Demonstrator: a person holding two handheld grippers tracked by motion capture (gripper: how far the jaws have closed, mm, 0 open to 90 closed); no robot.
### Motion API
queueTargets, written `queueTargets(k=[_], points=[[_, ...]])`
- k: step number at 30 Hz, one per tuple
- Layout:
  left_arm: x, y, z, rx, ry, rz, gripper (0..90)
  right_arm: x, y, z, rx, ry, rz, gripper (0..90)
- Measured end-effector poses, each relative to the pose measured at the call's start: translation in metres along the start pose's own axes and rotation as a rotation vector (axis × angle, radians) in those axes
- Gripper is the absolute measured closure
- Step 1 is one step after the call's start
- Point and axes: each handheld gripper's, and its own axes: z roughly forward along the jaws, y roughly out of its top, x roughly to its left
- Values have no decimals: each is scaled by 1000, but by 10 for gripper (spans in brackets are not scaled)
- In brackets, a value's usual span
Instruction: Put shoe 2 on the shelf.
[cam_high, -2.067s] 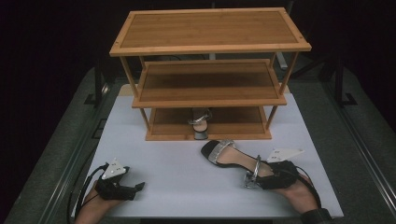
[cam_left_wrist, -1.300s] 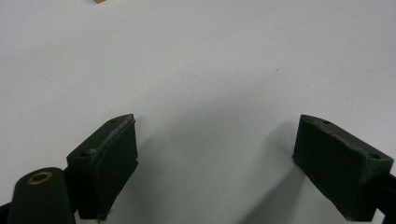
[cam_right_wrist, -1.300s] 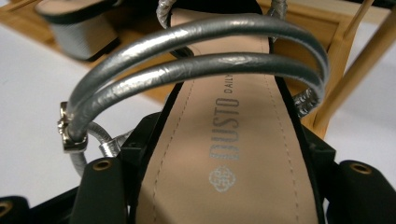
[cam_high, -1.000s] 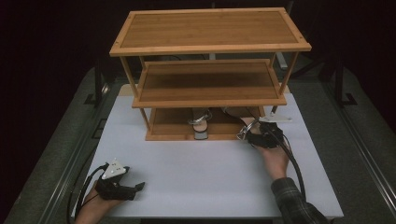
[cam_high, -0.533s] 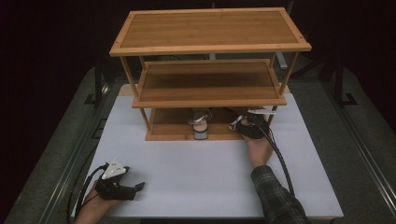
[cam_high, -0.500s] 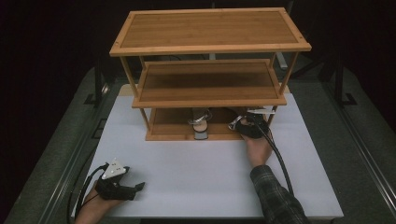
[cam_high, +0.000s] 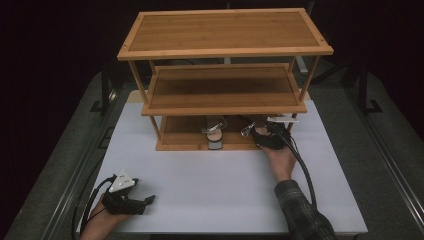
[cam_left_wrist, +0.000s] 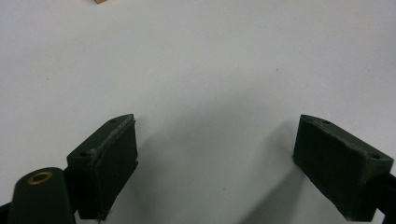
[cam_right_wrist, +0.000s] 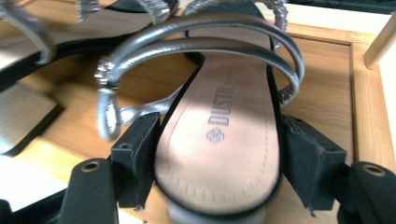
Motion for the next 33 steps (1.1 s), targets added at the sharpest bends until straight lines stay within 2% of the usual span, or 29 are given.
queueTargets(k=[3,4,6,9,10,12,13,20,24,26,29,33], points=[[0,0,0,0,0,1,128,-3,0,-10,31,37,-22,318],[0,0,0,0,0,0,127,-4,-2,-13,58,39,-28,321],[0,0,0,0,0,0,128,-10,-6,-12,61,64,-71,328],[0,0,0,0,0,0,128,-15,-12,-6,88,97,-82,328],[0,0,0,0,0,0,128,-14,-13,-4,92,107,-87,330],[0,0,0,0,0,0,128,-9,-13,-1,91,91,-129,334],[0,0,0,-1,0,-1,128,-6,-12,0,88,93,-134,333],[0,0,0,0,0,0,127,7,-12,1,89,156,-167,332],[0,0,0,0,0,0,128,20,-12,1,88,185,-220,349],[0,0,0,-1,0,-1,128,26,-11,1,68,203,-247,370],[0,0,0,0,0,0,128,34,-9,3,77,196,-261,340],[0,0,0,0,0,0,128,31,-8,2,81,197,-245,313]])
